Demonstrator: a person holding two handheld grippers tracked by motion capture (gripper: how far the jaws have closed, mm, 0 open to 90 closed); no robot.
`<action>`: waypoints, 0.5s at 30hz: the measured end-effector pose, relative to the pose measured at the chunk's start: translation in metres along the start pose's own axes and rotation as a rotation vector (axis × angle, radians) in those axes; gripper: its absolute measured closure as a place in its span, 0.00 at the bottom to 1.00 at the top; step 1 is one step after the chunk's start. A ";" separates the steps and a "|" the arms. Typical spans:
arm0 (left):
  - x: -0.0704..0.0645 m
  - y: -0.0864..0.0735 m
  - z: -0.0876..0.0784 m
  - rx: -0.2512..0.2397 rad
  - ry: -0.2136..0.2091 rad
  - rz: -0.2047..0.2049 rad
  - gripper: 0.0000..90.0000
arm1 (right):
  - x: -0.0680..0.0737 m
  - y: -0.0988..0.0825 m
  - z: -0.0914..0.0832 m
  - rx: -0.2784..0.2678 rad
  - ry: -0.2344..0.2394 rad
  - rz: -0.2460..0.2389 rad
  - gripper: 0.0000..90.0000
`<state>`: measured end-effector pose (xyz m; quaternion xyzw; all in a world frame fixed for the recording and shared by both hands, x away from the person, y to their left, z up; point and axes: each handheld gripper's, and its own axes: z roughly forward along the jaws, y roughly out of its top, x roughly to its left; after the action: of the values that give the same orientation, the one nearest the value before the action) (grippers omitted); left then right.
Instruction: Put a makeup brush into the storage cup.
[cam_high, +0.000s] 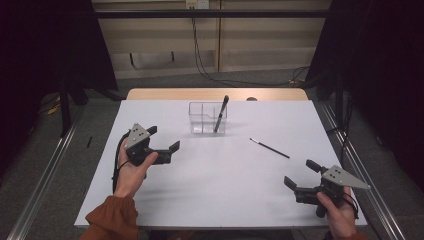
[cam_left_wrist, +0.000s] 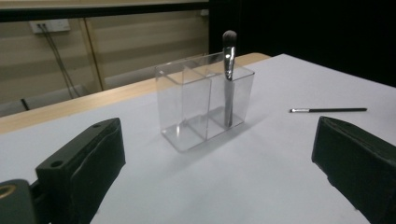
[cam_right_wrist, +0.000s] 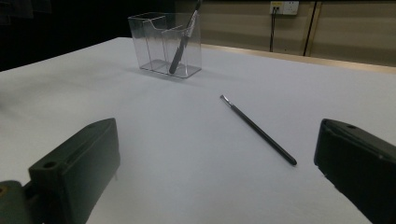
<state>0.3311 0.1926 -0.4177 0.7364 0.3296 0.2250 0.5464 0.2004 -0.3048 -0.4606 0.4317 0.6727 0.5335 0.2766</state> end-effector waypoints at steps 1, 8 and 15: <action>0.000 -0.002 -0.003 -0.004 0.006 -0.007 0.03 | 0.000 0.000 0.000 0.002 0.001 -0.004 0.00; -0.003 -0.013 -0.019 0.014 0.023 0.002 0.03 | 0.000 0.000 0.000 0.002 0.000 -0.005 0.00; -0.004 -0.022 -0.029 0.005 0.035 -0.025 0.04 | 0.000 0.000 0.001 0.001 -0.006 0.002 0.00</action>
<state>0.3027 0.2131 -0.4301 0.7295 0.3488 0.2301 0.5415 0.2017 -0.3040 -0.4607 0.4340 0.6718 0.5322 0.2776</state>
